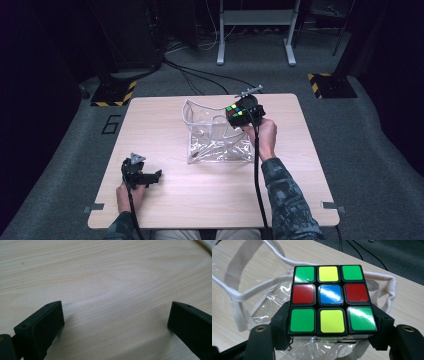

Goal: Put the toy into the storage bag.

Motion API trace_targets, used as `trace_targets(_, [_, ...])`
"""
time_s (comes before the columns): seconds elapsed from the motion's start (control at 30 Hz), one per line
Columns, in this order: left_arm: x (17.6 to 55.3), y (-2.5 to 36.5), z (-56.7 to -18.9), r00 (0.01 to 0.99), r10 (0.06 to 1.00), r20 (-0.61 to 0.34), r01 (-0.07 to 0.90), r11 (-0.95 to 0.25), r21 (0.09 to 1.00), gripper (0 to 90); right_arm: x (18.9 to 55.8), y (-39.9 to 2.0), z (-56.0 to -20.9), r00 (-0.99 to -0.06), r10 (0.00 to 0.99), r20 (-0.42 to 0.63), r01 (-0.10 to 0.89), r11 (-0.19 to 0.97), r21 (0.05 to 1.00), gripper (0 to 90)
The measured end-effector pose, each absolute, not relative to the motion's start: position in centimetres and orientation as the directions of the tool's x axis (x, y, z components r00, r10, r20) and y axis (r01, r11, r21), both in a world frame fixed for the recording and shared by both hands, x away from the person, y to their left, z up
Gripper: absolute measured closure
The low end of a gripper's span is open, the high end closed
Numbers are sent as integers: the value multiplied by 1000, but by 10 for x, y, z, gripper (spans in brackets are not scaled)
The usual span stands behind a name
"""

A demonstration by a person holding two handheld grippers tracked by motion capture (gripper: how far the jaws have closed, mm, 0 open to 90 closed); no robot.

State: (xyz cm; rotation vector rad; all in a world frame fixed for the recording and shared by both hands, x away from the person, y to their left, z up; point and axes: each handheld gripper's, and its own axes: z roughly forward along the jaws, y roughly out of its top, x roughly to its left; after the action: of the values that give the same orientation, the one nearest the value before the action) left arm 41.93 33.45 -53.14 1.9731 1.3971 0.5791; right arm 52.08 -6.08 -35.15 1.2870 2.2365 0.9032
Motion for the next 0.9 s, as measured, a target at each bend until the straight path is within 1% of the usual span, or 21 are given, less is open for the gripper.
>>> trace_targets(0.3, [419,334,-531,336,942,-11,658,-226,719,6,522,-63,-354,-467,884,-30,619,351,702,334])
trace_targets(0.57, [419,334,-531,336,942,-12,658,-226,719,6,522,-62,-356,-462,886,-40,623,357,696,334])
trace_targets(0.63, [419,334,-531,336,942,-12,658,-226,718,6,523,-61,-358,-468,883,-43,624,364,692,333])
trace_targets(0.67, [419,334,-531,336,942,-12,658,-226,719,6,523,-61,-359,-466,884,-27,637,357,683,334])
trace_targets(0.73, [419,335,-531,336,942,-10,657,-227,719,6,525,-60,-363,-470,882,-42,633,370,680,334])
trace_targets(0.87, [419,334,-531,335,942,-12,658,-225,719,6,528,-58,-371,-468,884,-25,650,363,668,333])
trace_targets(0.9, [419,334,-531,335,942,-10,657,-226,719,6,529,-57,-372,-463,885,-36,653,369,662,333])
